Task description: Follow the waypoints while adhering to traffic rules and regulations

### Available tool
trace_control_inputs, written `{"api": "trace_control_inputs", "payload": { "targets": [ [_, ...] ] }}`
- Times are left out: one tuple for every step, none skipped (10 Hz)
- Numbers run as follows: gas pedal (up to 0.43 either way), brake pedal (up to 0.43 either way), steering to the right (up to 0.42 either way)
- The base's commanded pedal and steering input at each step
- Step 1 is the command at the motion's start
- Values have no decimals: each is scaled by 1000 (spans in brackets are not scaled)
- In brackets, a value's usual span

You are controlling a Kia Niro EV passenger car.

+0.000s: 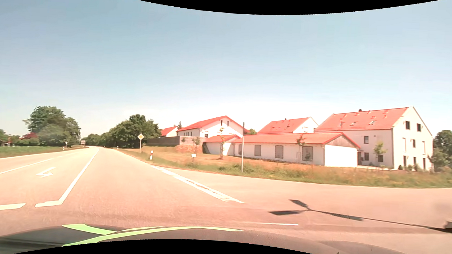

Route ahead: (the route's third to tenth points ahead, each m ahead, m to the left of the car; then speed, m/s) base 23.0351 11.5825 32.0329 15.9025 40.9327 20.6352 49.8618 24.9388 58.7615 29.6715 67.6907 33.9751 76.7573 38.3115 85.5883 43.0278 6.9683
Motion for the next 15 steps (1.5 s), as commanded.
{"api": "trace_control_inputs", "payload": {
  "targets": [
    [280, 0, -303],
    [280, 0, -290],
    [287, 0, -276],
    [299, 0, -256],
    [311, 0, -232],
    [331, 0, -207],
    [339, 0, -184],
    [339, 0, -158],
    [339, 0, -136],
    [350, 0, -119],
    [358, 0, -97],
    [358, 0, -76],
    [370, 0, -56],
    [370, 0, -41],
    [370, 0, -30]
  ]
}}
